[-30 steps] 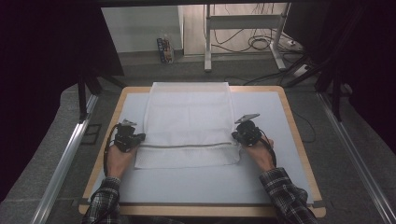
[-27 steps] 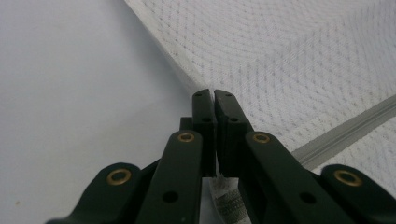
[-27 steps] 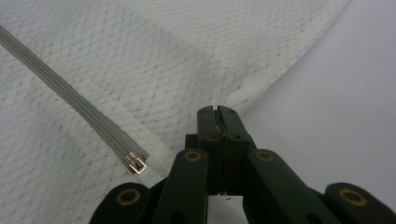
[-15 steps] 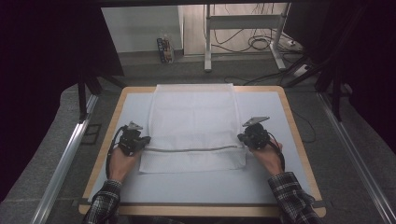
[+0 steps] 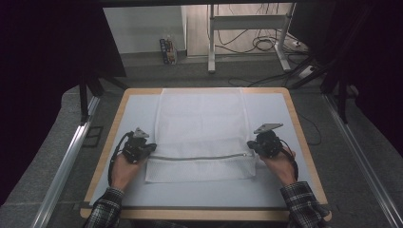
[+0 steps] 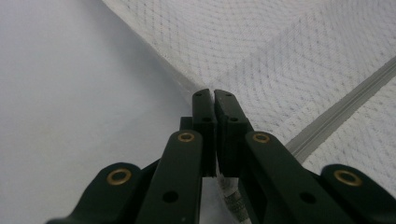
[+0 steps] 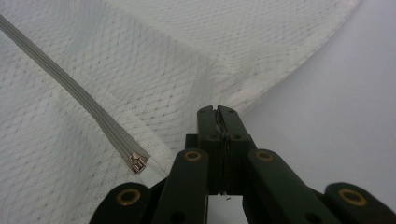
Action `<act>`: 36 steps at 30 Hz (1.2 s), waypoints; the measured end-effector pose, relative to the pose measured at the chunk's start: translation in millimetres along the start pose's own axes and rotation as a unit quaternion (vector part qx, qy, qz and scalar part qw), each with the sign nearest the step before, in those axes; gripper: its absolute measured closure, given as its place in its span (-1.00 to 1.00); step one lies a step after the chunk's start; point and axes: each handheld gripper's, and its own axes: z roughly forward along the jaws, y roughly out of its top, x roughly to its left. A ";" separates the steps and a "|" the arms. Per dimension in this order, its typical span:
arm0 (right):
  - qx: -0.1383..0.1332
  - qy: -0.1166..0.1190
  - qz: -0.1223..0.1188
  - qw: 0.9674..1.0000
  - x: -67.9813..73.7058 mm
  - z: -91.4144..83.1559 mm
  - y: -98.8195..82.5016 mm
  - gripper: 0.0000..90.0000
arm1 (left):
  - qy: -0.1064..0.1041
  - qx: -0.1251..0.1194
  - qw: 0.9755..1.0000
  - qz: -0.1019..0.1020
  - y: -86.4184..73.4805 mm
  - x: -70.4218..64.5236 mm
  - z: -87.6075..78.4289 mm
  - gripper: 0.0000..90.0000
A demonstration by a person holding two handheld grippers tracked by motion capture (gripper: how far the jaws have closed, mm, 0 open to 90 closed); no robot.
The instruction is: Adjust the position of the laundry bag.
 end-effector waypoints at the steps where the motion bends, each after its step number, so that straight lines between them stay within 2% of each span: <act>1: 0.000 0.001 0.002 1.000 1.1 -1.1 -0.8 0.96 | -0.003 0.001 1.000 0.000 -1.4 -1.2 -1.6 0.96; 5: 0.004 -0.002 -0.007 1.000 5.6 -7.9 -4.8 0.96 | -0.012 0.001 1.000 0.001 -3.7 -5.8 -5.0 0.96; 12: 0.009 0.001 -0.004 1.000 9.7 -20.0 -16.9 0.96 | -0.024 0.004 1.000 0.006 -7.9 -16.3 -10.3 0.95; 15: 0.011 0.003 -0.003 1.000 11.9 -25.6 -23.1 0.96 | -0.026 0.010 0.999 0.017 -10.7 -24.9 -11.8 0.95; 24: 0.021 0.012 -0.001 1.000 17.3 -38.1 -40.5 0.96 | -0.037 0.021 0.999 0.028 -17.4 -37.8 -14.9 0.94; 28: 0.023 0.013 0.000 1.000 18.0 -40.1 -45.5 0.96 | -0.033 0.029 0.998 0.038 -19.7 -42.6 -14.8 0.92; 32: 0.031 0.017 0.002 0.999 19.3 -40.5 -49.4 0.96 | -0.033 0.031 0.998 0.036 -20.1 -42.8 -13.8 0.91; 34: 0.033 0.017 0.004 0.999 19.7 -40.3 -50.1 0.95 | -0.032 0.031 0.998 0.034 -20.4 -42.3 -13.4 0.87; 36: 0.035 0.017 0.001 0.999 20.0 -39.0 -51.5 0.94 | -0.025 0.027 0.999 0.032 -20.7 -41.1 -13.8 0.74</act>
